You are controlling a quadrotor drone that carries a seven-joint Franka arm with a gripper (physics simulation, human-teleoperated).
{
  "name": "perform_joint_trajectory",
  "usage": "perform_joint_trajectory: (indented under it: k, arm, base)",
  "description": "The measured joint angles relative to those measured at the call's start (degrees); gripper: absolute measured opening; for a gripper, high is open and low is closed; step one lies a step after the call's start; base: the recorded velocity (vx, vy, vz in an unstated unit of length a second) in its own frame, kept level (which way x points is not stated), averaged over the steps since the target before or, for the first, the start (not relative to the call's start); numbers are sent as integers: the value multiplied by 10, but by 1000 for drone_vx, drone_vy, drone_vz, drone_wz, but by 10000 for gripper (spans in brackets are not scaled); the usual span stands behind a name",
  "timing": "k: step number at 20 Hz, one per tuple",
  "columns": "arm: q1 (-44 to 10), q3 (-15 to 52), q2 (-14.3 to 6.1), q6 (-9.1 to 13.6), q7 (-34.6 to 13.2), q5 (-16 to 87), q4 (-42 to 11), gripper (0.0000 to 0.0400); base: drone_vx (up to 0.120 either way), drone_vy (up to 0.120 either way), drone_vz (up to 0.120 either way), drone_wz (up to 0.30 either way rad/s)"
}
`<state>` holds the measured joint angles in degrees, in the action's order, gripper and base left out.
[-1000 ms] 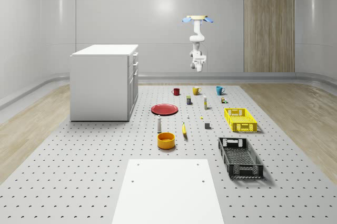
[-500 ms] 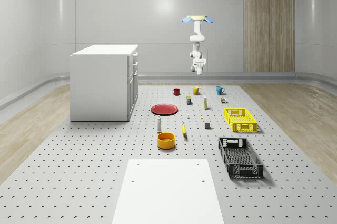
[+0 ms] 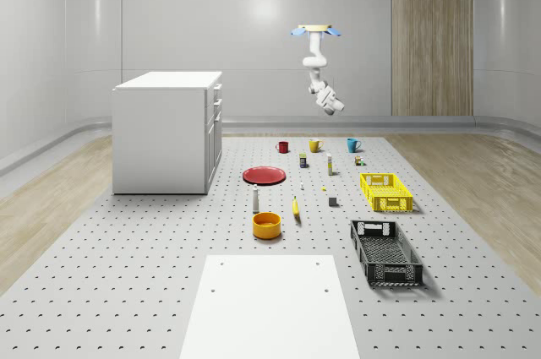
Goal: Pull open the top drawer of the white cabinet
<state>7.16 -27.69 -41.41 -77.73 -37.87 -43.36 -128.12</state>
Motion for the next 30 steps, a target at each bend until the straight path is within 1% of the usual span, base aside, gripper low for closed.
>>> perform_joint_trajectory:
  k: [4, 8, 13, 21, 30]
  arm:
    - [34, -62, -12, -5, 16, -90, -49, 308]
    - [62, -97, -24, -14, 23, -131, -77, 306]
    - [89, -122, -39, -28, 23, -149, -93, 305]
    - [124, -146, -62, -52, 15, -148, -104, 305]
    - [158, -164, -86, -79, 2, -134, -109, 305]
  base:
    - [120, -120, 120, 0]
    - [120, -120, 120, 0]
    - [120, -120, 120, 0]
    - [120, -120, 120, 0]
    - [120, -120, 4, 0]
